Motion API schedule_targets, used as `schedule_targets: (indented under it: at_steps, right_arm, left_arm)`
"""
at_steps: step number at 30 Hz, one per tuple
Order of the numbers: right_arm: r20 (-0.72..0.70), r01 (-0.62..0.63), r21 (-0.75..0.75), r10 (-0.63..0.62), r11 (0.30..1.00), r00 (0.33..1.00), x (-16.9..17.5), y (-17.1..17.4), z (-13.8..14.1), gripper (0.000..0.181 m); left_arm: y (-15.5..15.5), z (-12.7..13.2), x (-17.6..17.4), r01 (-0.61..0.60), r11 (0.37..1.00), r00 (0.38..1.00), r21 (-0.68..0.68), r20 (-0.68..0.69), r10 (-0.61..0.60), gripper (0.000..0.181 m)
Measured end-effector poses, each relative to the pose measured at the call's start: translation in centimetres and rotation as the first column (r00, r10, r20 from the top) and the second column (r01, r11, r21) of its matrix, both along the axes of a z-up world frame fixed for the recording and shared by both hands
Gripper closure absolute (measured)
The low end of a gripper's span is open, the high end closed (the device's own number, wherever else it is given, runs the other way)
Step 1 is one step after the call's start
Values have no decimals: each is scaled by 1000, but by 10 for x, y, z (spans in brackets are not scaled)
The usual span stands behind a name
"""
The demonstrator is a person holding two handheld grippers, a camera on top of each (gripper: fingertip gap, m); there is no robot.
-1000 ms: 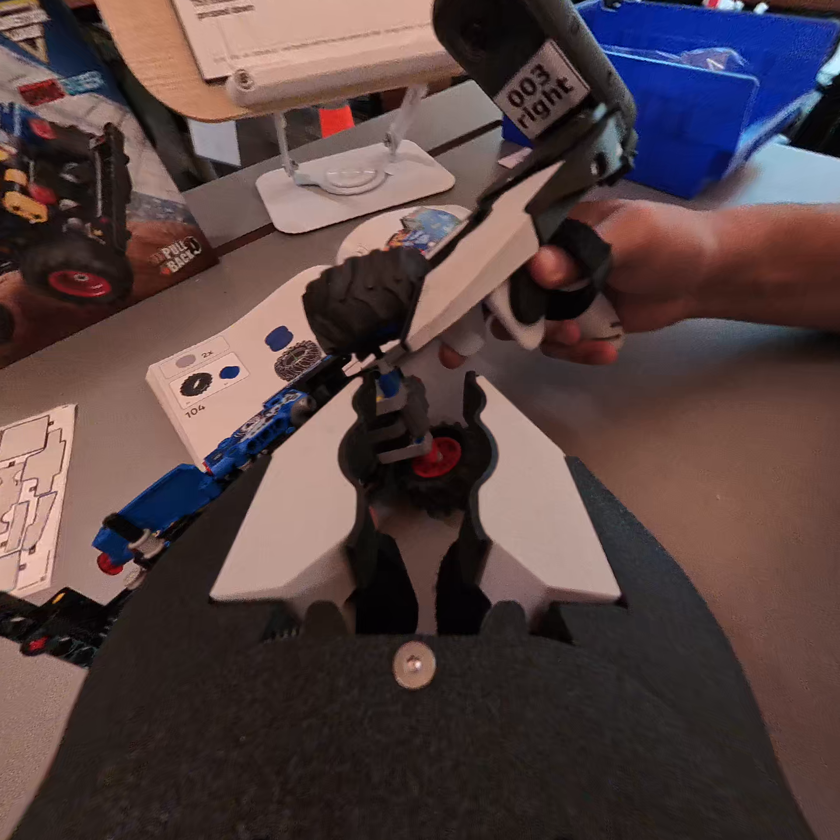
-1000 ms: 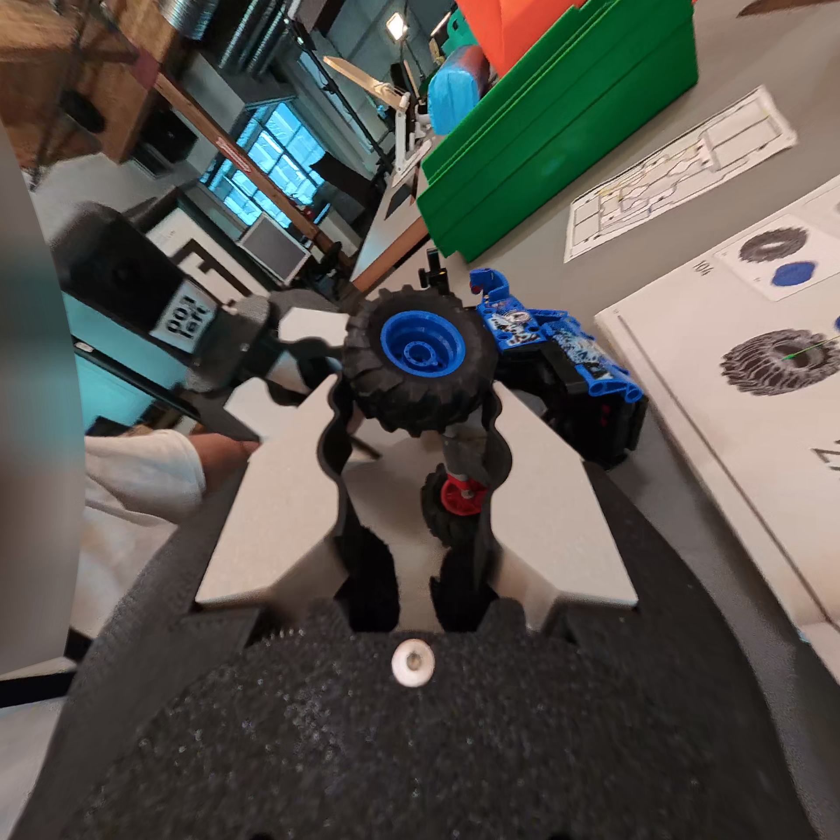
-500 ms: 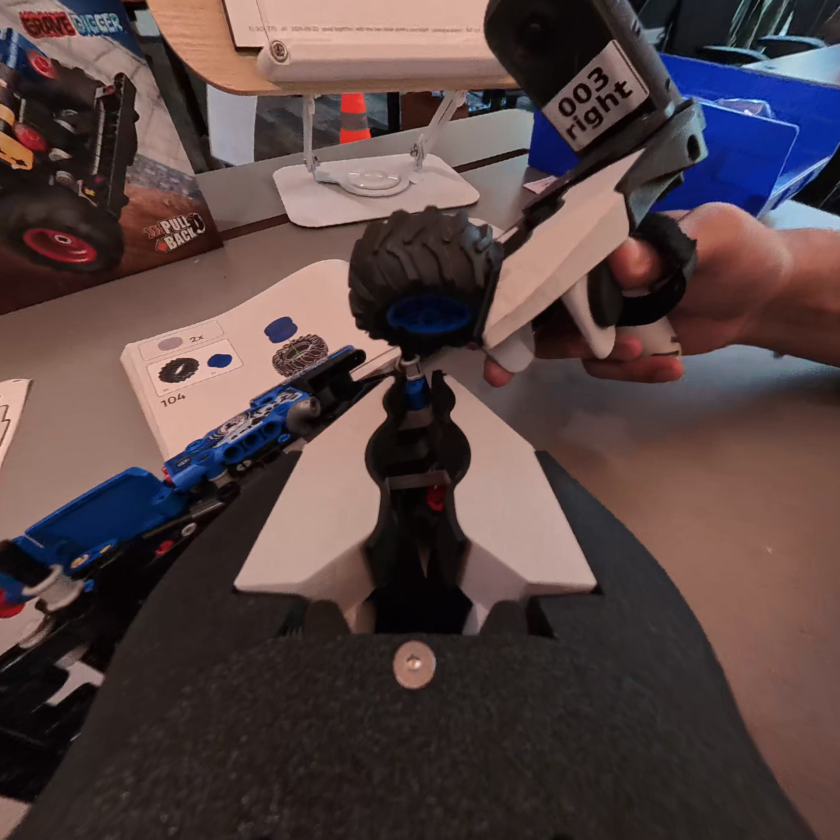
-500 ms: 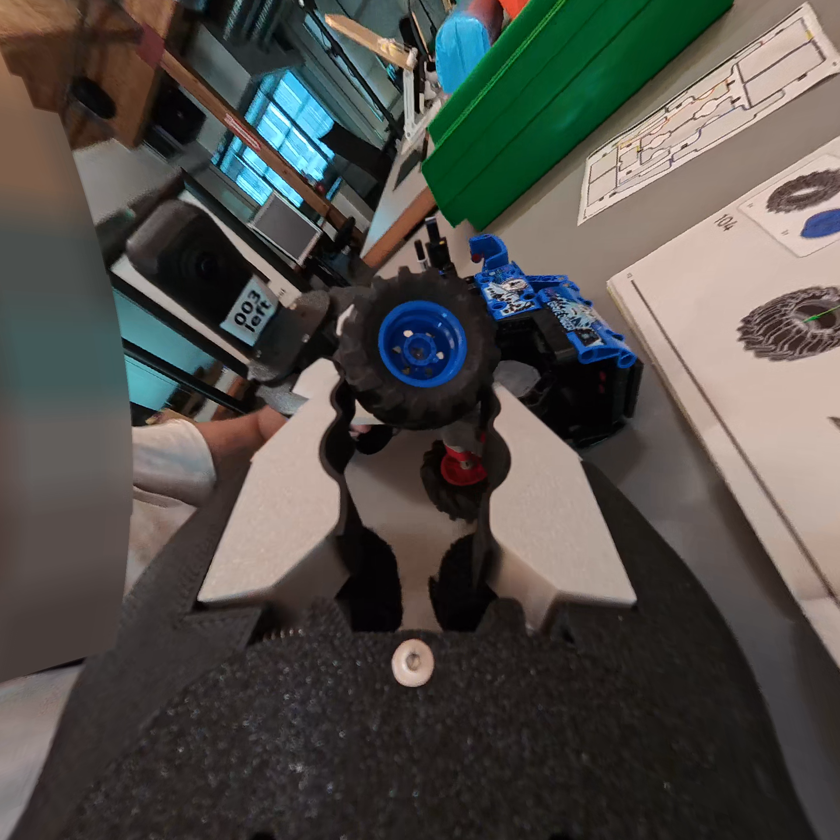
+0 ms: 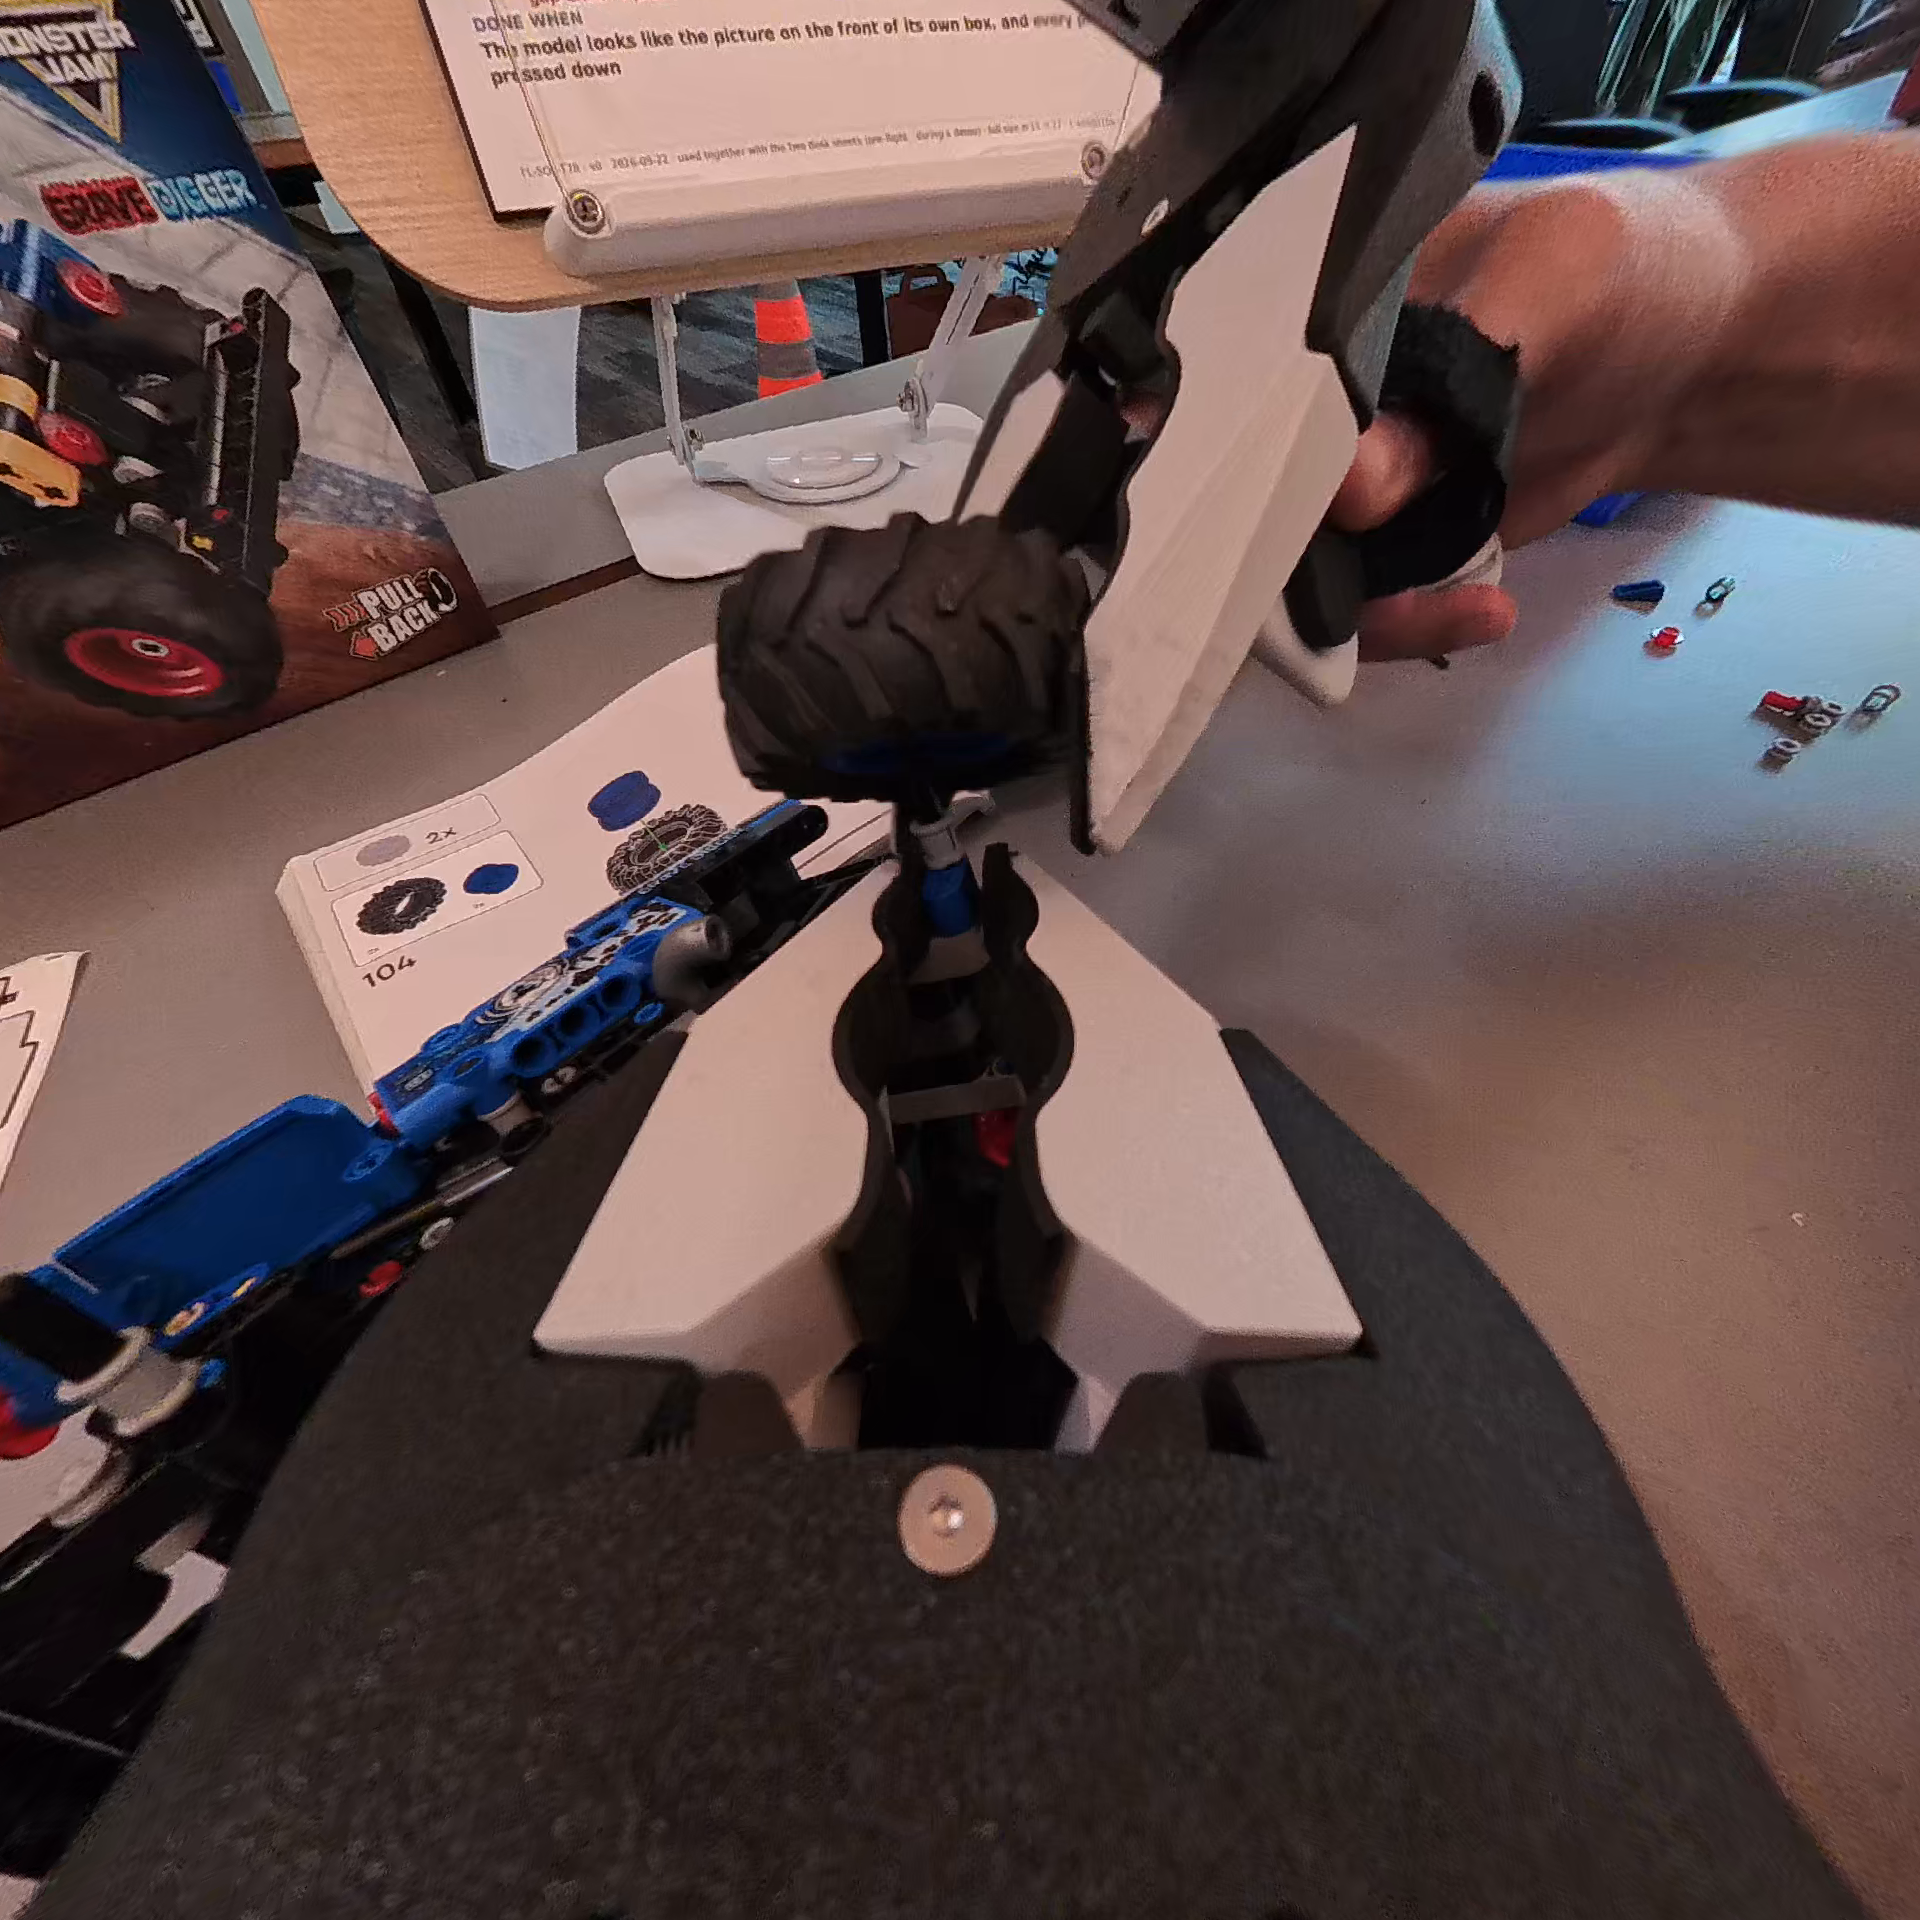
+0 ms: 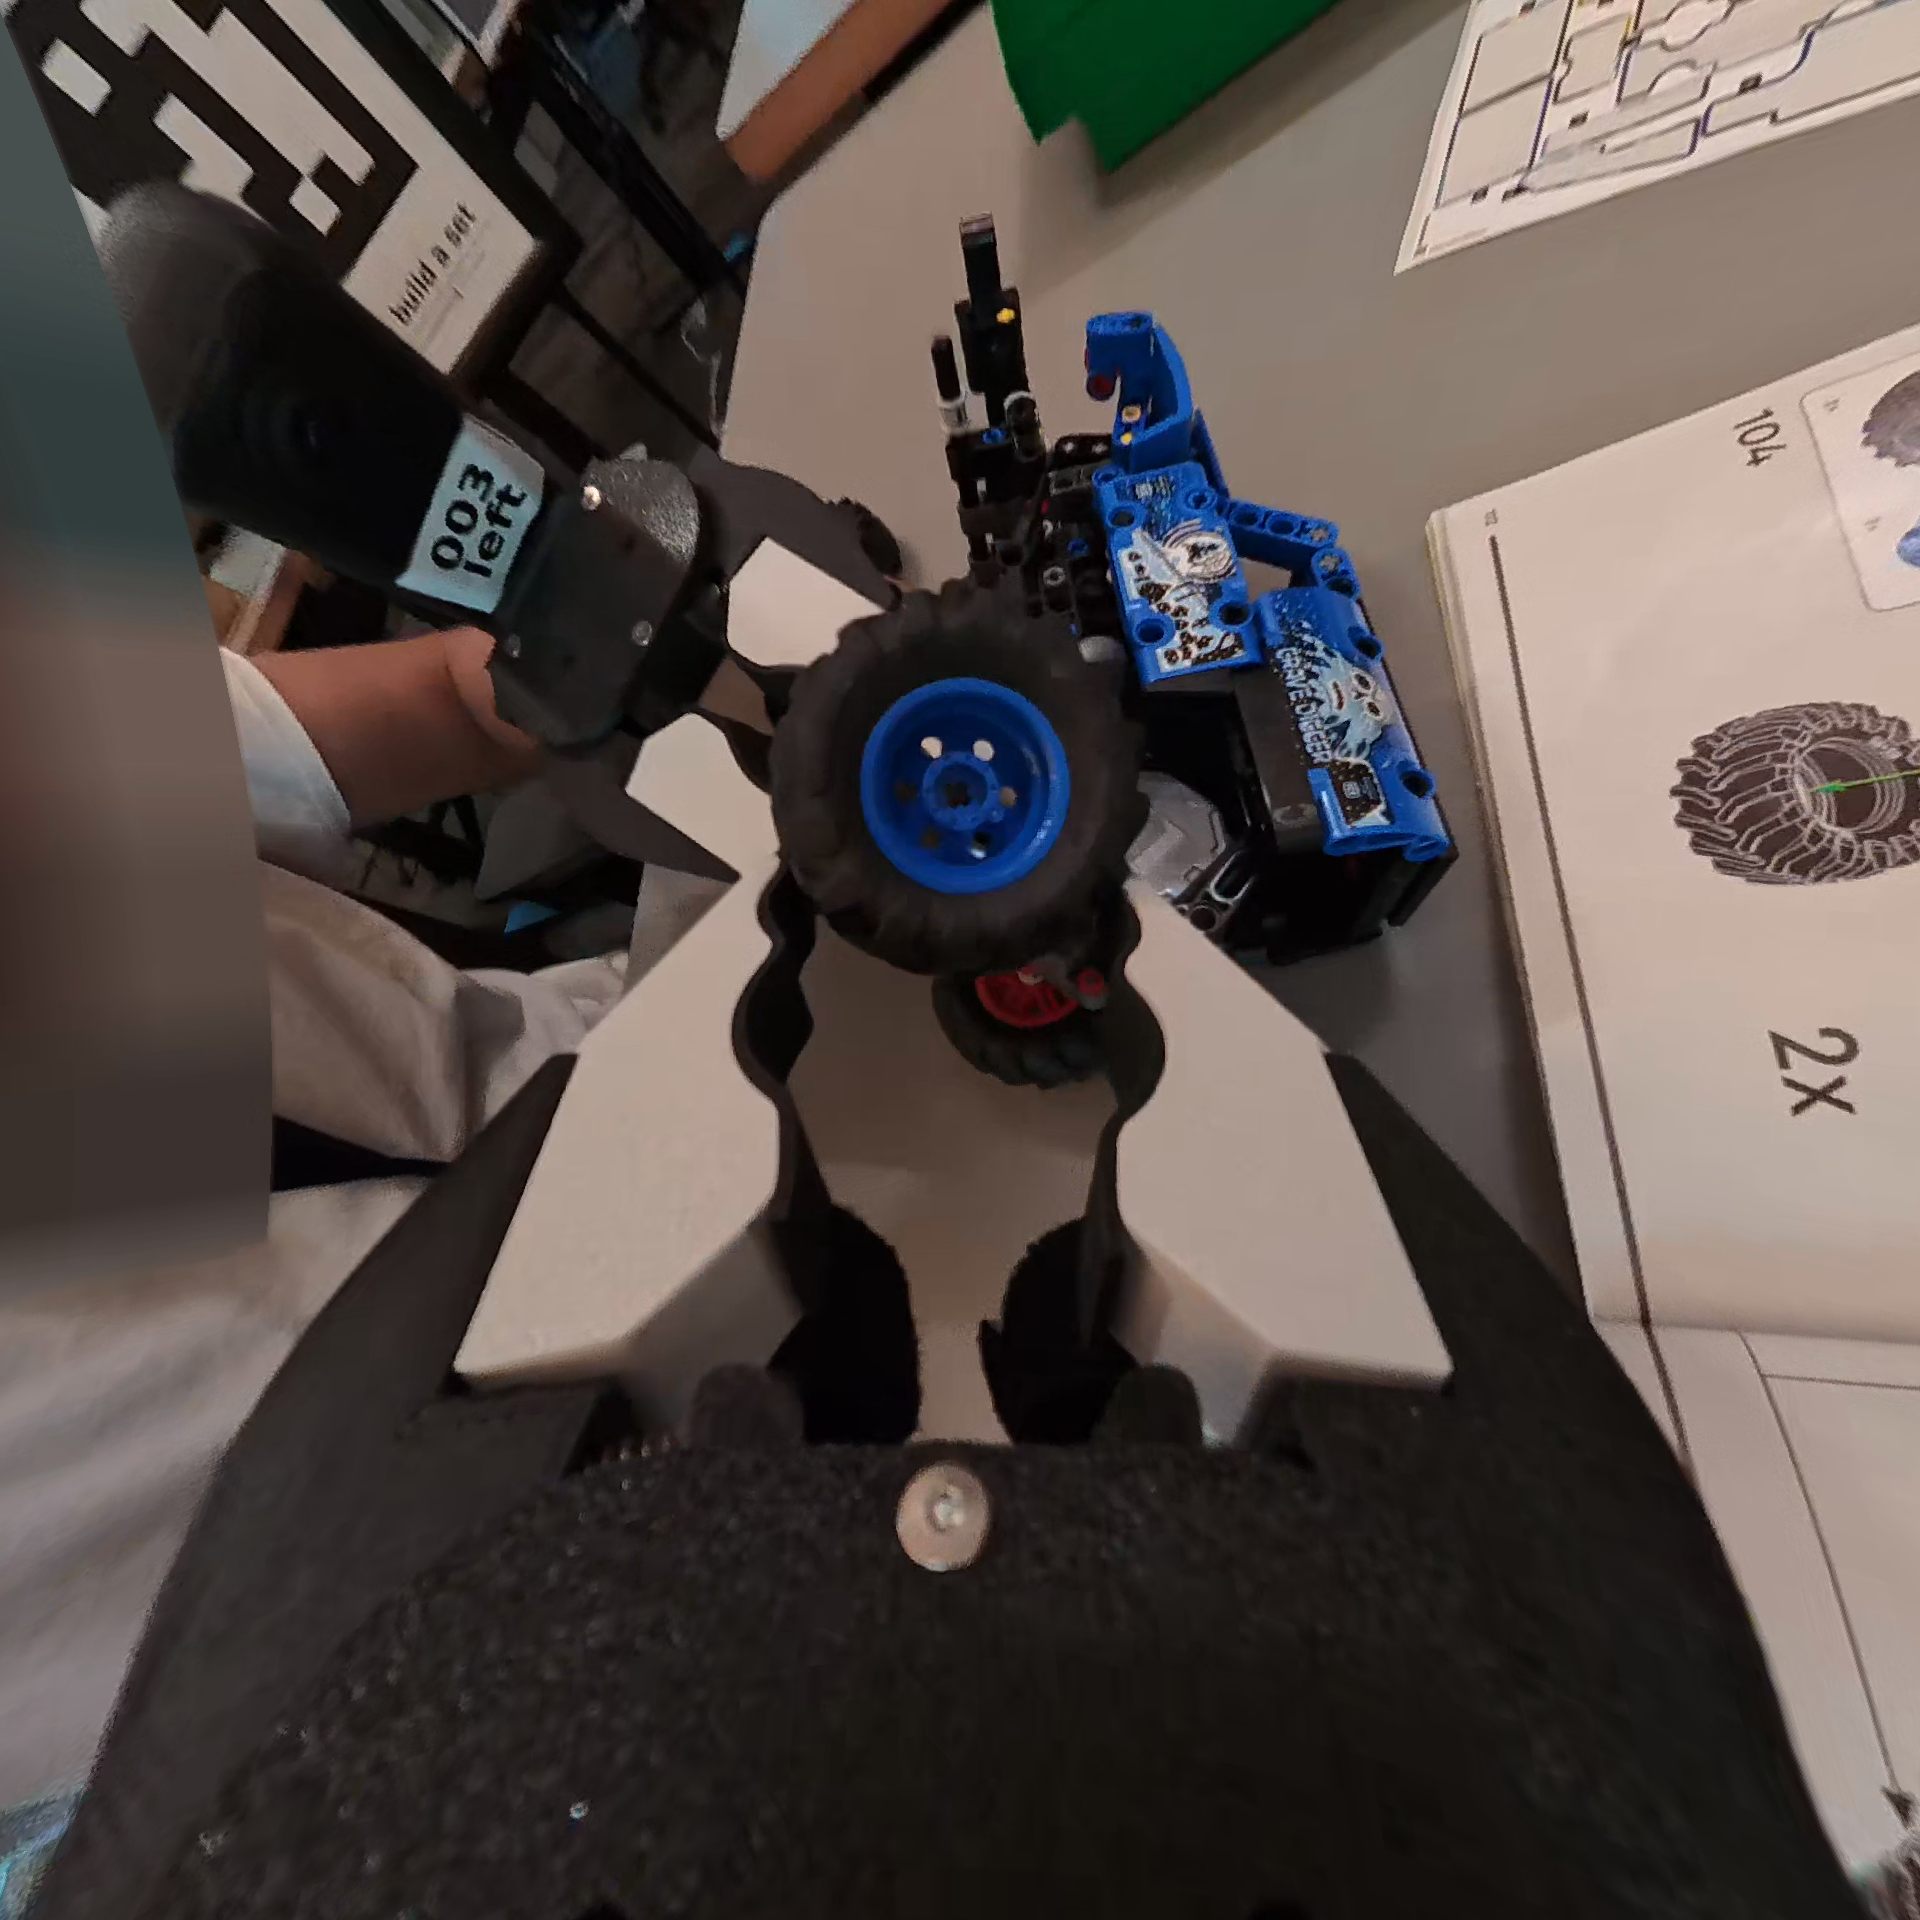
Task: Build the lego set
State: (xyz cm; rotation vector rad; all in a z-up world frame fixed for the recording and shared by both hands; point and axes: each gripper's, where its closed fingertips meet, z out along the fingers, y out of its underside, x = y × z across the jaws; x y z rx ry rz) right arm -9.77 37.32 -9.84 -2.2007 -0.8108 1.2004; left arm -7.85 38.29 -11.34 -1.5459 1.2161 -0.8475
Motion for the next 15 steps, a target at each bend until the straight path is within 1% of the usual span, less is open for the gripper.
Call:
schedule_targets:
  at_steps: [4,7,8,10,11,12,14,15]
  right_arm:
    - [152,-27,9,26,1000,988,6,2,-2,127]
    - [273,-34,26,26,999,962,20,0,-4,127]
    - [342,-39,54,18,998,939,31,-1,-7,126]
    - [513,-43,121,-25,992,858,64,-5,-21,126]
    - [571,-55,111,-19,992,821,79,-14,-32,126]
    - [603,-78,82,13,994,797,88,-29,-43,126]
    - [607,-168,-34,153,985,779,89,-75,-65,126]
    - [645,-183,-19,152,983,749,92,-85,-75,127]
  left_arm:
    - [-4,0,2,28,1000,1000,4,10,-28,172]
    - [-8,0,2,42,998,999,39,4,-43,172]
    - [-10,0,1,47,998,999,48,2,-47,172]
    - [-12,0,-1,52,997,999,59,-4,-52,173]
    - [-13,0,-1,53,996,999,65,-6,-53,172]
    - [-13,0,-1,54,996,999,68,-8,-54,172]
    - [-12,0,0,53,997,999,64,-9,-53,173]
    - [-12,0,0,54,997,999,62,-9,-54,173]
